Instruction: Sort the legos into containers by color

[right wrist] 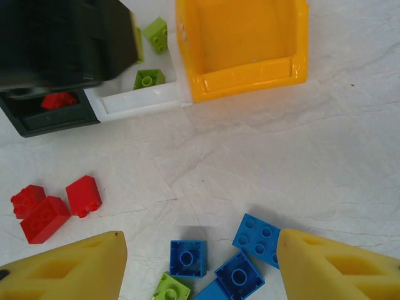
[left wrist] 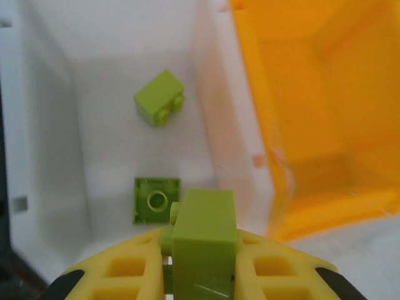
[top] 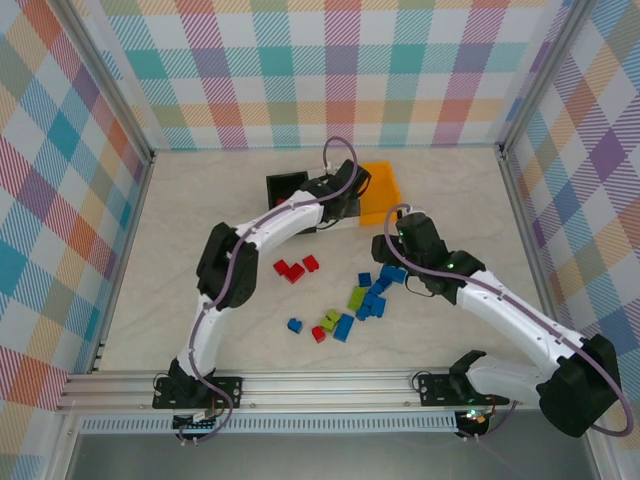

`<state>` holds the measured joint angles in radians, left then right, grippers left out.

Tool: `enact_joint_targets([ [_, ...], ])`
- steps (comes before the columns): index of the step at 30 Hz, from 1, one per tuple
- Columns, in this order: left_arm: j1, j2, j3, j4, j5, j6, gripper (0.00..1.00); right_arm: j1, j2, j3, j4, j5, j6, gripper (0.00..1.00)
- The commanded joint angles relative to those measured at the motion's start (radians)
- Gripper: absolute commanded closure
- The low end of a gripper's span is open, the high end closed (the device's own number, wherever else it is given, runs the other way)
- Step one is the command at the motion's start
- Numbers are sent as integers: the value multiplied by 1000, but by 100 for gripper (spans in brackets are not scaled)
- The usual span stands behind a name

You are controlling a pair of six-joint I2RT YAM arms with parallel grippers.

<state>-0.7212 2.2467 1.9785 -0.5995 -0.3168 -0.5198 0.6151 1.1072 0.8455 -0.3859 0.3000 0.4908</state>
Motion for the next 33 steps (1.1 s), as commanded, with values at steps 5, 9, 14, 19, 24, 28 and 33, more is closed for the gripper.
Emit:
enact_joint_targets([
  [5, 16, 130, 202, -66, -89, -26, 77, -5, -7, -20, -8, -21, -8, 34],
  [9, 31, 206, 324, -172, -72, -33, 57, -5, 2, -22, -11, -56, -4, 32],
  [14, 33, 81, 188, -90, -3, -65, 35, -5, 19, 2, -21, -120, -19, 32],
  [19, 25, -188, -98, 50, 42, -93, 19, -19, 102, 58, -14, -149, -34, 35],
  [24, 25, -495, -472, 173, 62, -152, 5, -65, 318, 197, 49, -191, -45, 33],
  [28, 19, -690, -681, 166, 83, -158, 3, -104, 519, 351, 65, -214, -50, 32],
  [33, 18, -894, -883, 108, 92, -175, 2, -154, 711, 506, 87, -226, -62, 30],
])
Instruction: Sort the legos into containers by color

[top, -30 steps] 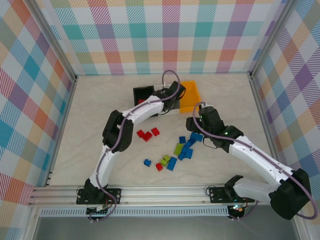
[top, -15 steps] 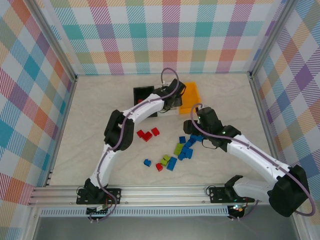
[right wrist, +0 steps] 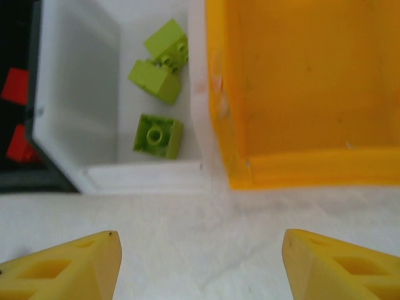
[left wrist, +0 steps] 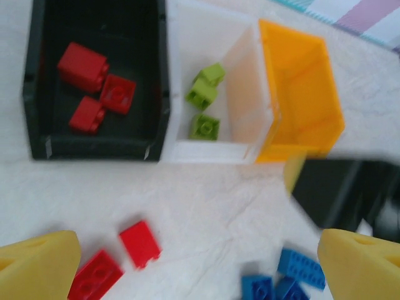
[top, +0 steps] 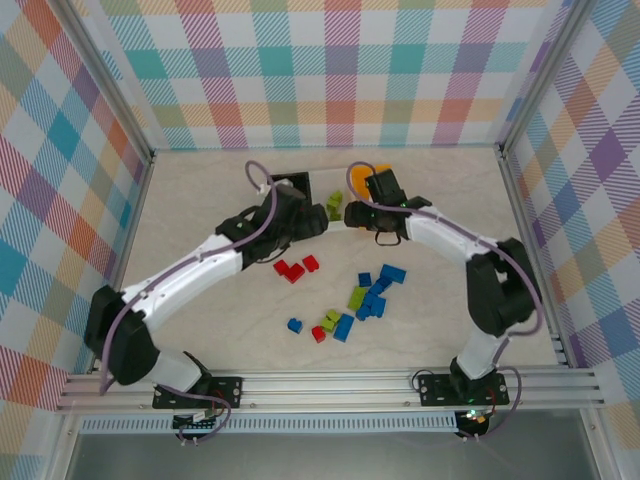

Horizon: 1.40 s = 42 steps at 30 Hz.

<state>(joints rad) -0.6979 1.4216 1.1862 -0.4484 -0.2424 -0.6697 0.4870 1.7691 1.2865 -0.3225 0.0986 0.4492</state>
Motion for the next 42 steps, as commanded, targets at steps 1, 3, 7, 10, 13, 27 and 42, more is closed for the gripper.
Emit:
enact_joint_targets([
  [1, -6, -101, -121, -52, 16, -29, 2, -35, 74, 86, 33, -36, -21, 30],
  [3, -5, -168, -182, -73, 7, -37, 1, -45, 121, 137, 31, -57, -26, 29],
  [7, -5, -251, -259, -115, -18, -44, 0, -44, 192, 213, 27, -105, -22, 29],
  [10, -5, -278, -289, -129, -29, -45, 0, -44, 232, 246, 19, -108, -12, 29],
  [13, -5, -289, -301, -133, -36, -48, 0, -41, 261, 271, 10, -119, -6, 30],
  [27, -2, -298, -326, -138, -55, -46, 0, 50, 178, 155, 53, -131, 23, 31],
  [42, 41, -392, -337, -268, -148, -75, 0, 260, 62, 31, -102, -81, -91, 36],
])
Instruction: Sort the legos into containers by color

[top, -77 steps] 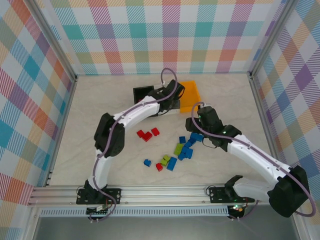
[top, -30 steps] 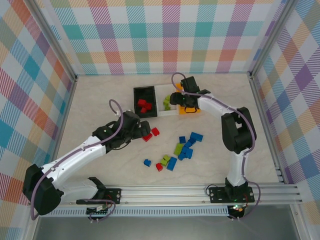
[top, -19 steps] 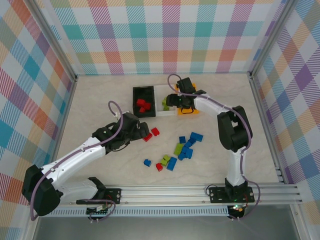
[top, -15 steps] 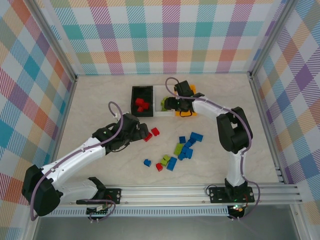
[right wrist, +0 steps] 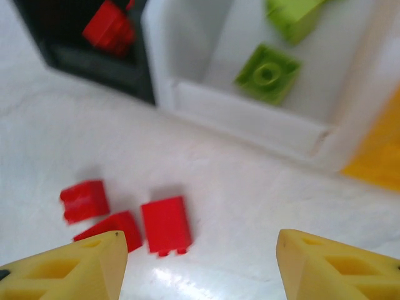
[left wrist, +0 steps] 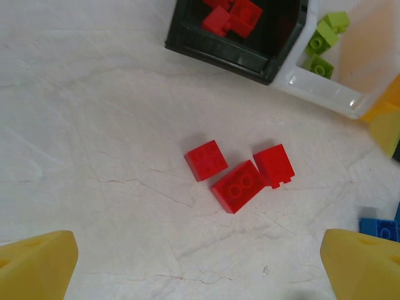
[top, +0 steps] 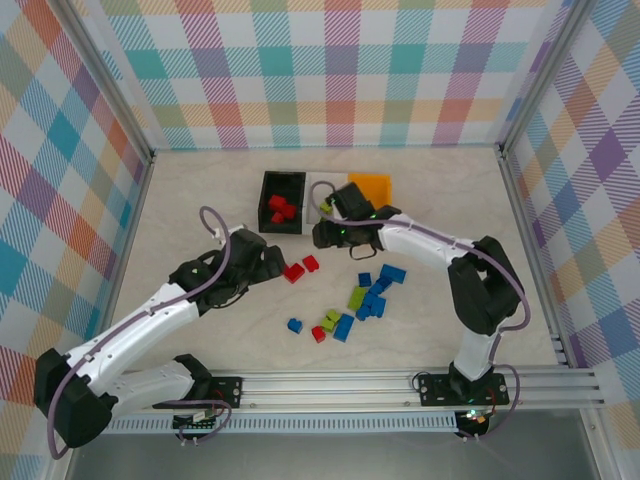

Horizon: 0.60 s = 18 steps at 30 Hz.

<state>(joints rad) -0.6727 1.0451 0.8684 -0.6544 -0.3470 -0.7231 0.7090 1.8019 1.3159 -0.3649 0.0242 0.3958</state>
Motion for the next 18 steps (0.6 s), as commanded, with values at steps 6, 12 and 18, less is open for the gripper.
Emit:
enact_joint_targets([
  [6, 22, -15, -28, -79, -28, -33, 0, 88, 140, 87, -122, 81, -76, 46],
  [12, 28, -35, -34, -81, -29, -30, 0, 130, 206, 130, -167, 118, -123, 46],
  [18, 36, -31, -36, -75, -19, -26, 0, 142, 279, 193, -183, 127, -142, 42],
])
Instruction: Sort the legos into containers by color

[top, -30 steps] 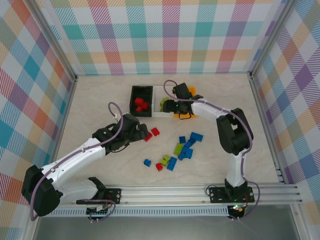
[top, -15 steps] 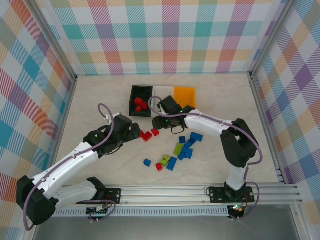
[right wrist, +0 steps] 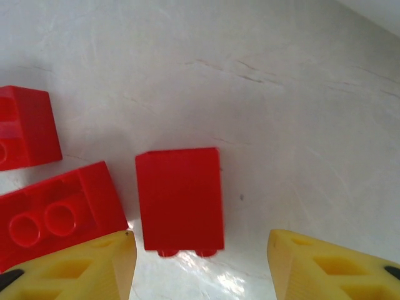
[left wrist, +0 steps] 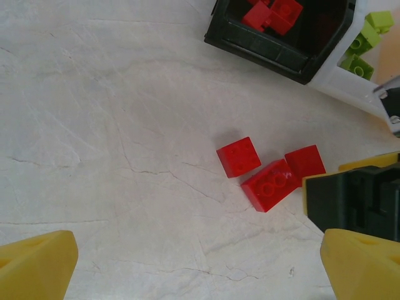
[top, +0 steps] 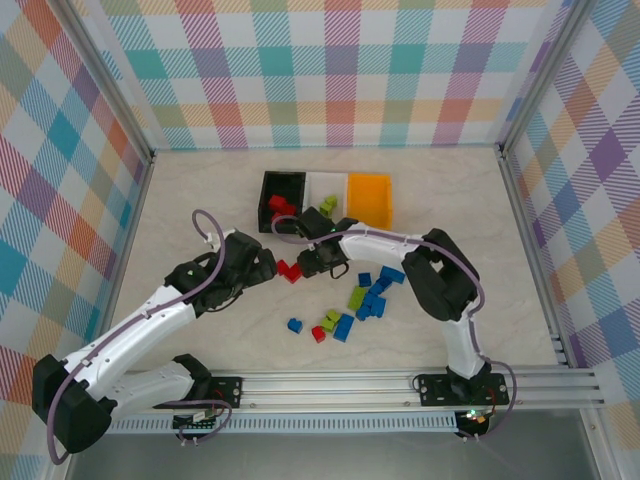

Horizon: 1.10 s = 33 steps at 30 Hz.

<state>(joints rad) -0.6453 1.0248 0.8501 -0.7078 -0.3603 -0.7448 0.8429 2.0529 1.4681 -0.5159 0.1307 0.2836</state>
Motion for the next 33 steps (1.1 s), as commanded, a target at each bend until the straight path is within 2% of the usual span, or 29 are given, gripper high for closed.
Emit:
enact_joint_targets([
  [1, 10, -11, -18, -22, -3, -4, 0, 11, 39, 53, -33, 22, -34, 42],
  [9, 16, -15, -18, -24, 0, -1, 0, 16, 114, 114, -61, 44, -41, 45],
  [13, 18, -15, -19, -24, 3, -2, 0, 16, 110, 97, -50, 43, -37, 56],
  [19, 19, -14, -19, -21, 1, -3, 0, 16, 58, 52, -3, 48, -35, 67],
  [25, 21, -9, -31, -22, -6, -10, 0, 16, -73, 33, 47, 38, -41, 69],
  [29, 22, -9, -43, -15, -6, -17, 0, 6, -99, 140, 29, 31, -68, 69],
  [33, 24, -8, -54, -9, -2, -25, 0, -29, -13, 322, -1, 25, -78, 68],
])
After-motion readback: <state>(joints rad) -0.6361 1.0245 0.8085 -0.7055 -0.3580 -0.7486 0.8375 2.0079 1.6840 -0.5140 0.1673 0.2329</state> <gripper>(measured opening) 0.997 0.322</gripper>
